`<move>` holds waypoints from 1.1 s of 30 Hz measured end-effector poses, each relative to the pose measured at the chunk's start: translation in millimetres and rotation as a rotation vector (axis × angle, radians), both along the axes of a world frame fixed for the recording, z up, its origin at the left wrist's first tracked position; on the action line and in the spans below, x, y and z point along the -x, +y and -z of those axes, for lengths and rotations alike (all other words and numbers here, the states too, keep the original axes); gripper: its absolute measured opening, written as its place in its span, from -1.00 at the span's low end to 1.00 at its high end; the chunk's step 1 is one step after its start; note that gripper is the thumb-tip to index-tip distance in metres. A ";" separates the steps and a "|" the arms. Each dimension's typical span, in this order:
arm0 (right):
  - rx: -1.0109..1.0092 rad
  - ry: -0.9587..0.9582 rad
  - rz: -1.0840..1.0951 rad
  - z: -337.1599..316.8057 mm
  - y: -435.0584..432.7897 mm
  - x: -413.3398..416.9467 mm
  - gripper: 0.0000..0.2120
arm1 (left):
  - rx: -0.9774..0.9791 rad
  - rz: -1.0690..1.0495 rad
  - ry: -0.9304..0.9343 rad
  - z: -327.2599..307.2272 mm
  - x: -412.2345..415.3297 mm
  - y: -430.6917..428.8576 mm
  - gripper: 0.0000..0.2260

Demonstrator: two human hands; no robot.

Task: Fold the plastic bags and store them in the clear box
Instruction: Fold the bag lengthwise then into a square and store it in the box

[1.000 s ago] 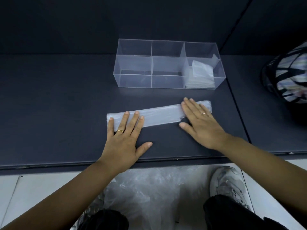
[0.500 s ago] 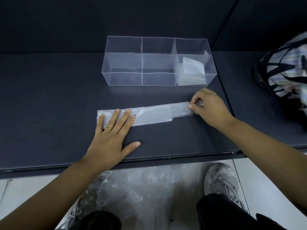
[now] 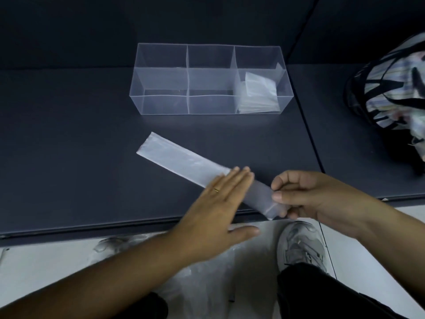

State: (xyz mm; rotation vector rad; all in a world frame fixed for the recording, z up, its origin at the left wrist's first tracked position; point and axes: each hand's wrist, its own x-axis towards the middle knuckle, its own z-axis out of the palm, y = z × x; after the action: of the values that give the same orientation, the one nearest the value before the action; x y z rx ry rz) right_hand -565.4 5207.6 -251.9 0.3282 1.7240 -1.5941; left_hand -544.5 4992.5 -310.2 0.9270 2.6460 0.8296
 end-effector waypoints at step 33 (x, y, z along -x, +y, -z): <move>-0.210 0.253 -0.119 51.4 -75.1 59.7 -0.97 | -0.699 -1.019 -0.649 6.1 75.2 -81.2 -0.82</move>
State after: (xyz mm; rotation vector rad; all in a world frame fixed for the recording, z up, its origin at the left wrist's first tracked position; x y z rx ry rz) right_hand -625.1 5132.5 -303.3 0.1247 2.0705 -1.4196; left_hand -619.6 4911.2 -316.3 -0.6729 2.0884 1.9033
